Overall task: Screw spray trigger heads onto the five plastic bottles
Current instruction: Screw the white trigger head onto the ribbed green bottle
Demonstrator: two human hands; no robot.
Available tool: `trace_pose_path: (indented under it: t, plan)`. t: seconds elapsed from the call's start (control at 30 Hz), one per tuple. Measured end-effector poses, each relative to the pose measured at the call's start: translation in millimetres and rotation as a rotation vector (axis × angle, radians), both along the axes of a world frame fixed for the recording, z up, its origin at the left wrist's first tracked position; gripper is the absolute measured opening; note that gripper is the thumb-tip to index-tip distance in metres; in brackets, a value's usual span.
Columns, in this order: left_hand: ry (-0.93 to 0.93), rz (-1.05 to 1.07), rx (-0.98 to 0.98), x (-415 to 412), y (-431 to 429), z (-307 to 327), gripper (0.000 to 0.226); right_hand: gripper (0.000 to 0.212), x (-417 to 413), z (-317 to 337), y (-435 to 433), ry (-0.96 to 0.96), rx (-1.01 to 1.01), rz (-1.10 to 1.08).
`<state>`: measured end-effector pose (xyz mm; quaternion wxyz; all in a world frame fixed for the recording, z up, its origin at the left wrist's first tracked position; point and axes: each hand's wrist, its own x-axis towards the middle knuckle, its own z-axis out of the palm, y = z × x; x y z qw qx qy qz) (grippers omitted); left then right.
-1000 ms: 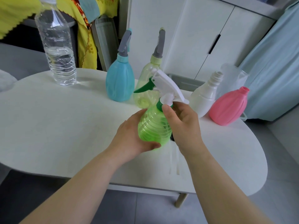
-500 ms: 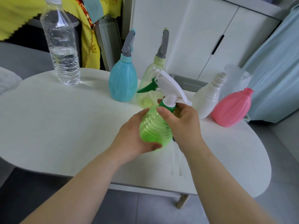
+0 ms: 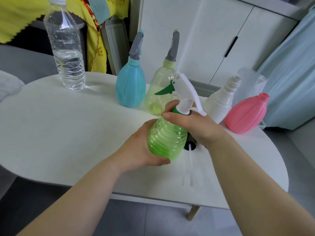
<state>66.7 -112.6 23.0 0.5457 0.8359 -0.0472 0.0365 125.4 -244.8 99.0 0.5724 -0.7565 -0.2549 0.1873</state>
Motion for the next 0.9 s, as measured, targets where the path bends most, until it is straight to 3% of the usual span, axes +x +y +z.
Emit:
trace_pose_path:
  t: [0.2, 0.4, 0.6, 0.77, 0.9]
  plan:
    - [-0.046, 0.137, 0.015, 2.5, -1.4, -6.3, 0.081, 0.012, -8.9, -14.9, 17.2, -0.035, 0.174, -0.25]
    - [-0.1, 0.238, 0.093, -0.8, -11.2, -6.8, 0.097, 0.039, -16.0, -19.8, 26.8, -0.071, 0.253, -0.536]
    - [-0.075, 0.177, 0.036, -0.5, -8.2, -8.0, 0.105, 0.008, -19.4, -12.4, 20.0, -0.004, 0.157, -0.476]
    - [-0.073, 0.076, 0.029, -1.0, -1.6, -10.0, 0.101, 0.033, -32.1, -21.9, 6.7, -0.042, 0.097, -0.379]
    - [-0.013, 0.061, 0.136, -3.8, 8.4, -11.1, 0.104, 0.017, -16.5, -0.9, -3.8, -0.099, 0.197, -0.526]
